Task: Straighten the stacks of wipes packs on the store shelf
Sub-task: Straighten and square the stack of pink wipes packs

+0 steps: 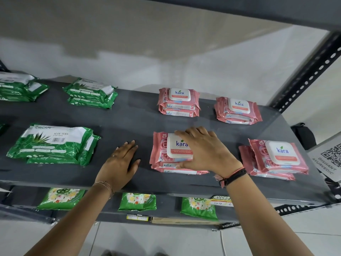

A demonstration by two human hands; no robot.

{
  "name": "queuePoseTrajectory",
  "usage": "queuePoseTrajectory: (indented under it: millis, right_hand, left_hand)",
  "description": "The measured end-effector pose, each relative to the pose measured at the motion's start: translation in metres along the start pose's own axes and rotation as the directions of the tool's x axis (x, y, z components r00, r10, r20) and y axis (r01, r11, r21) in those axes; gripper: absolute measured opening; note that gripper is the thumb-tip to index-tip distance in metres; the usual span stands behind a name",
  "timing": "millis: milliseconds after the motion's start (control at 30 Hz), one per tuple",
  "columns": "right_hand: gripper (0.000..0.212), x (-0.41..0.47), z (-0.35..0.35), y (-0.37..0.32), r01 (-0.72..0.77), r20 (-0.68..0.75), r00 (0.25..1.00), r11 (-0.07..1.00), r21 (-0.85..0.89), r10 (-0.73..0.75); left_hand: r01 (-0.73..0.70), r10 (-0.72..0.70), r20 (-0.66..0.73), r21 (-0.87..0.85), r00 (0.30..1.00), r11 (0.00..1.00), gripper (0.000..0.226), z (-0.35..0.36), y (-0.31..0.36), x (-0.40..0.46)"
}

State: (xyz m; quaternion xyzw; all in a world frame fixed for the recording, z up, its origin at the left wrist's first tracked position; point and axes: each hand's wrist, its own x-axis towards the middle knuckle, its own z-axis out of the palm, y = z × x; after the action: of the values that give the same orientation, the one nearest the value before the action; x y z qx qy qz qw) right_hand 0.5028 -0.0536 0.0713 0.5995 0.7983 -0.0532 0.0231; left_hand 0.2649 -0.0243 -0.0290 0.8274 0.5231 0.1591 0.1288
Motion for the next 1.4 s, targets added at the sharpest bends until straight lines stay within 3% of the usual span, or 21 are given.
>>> queuePoseTrajectory:
  millis: [467,567,667,767,900,1067,1167,1400]
  right_hand:
    - [0.091,-0.008,-0.006,-0.006,-0.056,-0.038,0.998,0.997,0.056,0.058]
    - [0.07,-0.008,-0.015,-0.013,-0.105,-0.15,0.982,0.99,0.096,0.119]
    - [0.05,-0.002,-0.017,-0.03,-0.168,-0.272,0.941,0.975,0.148,0.203]
    - [0.044,0.007,-0.011,-0.044,-0.234,-0.32,0.906,0.958,0.167,0.277]
    - [0.049,0.02,0.0,-0.05,-0.331,-0.282,0.881,0.921,0.205,0.38]
    - [0.054,0.034,0.015,-0.047,-0.4,-0.187,0.878,0.89,0.221,0.441]
    - [0.054,0.036,0.027,-0.044,-0.434,-0.132,0.875,0.876,0.213,0.465]
    - [0.05,0.039,0.037,-0.045,-0.426,-0.149,0.877,0.883,0.195,0.456]
  left_hand:
    - [-0.037,0.035,0.021,0.063,0.999,0.997,0.045,-0.004,0.004,-0.001]
    - [-0.088,0.089,-0.024,0.053,0.996,0.995,0.042,-0.024,0.009,0.002]
    - [-0.142,0.157,-0.094,0.151,0.983,0.978,0.044,-0.062,0.001,0.009]
    - [-0.057,0.091,-0.161,0.204,0.983,0.977,0.05,-0.104,-0.034,0.009]
    - [0.107,-0.079,-0.137,0.206,0.987,0.973,0.044,-0.13,-0.088,0.008]
    - [0.149,-0.15,-0.01,0.219,0.989,0.964,0.05,-0.123,-0.116,0.022]
    - [0.146,-0.158,0.038,0.221,0.987,0.964,0.05,-0.11,-0.124,0.022]
    - [0.11,-0.104,-0.036,0.225,0.994,0.968,0.048,-0.097,-0.131,0.019]
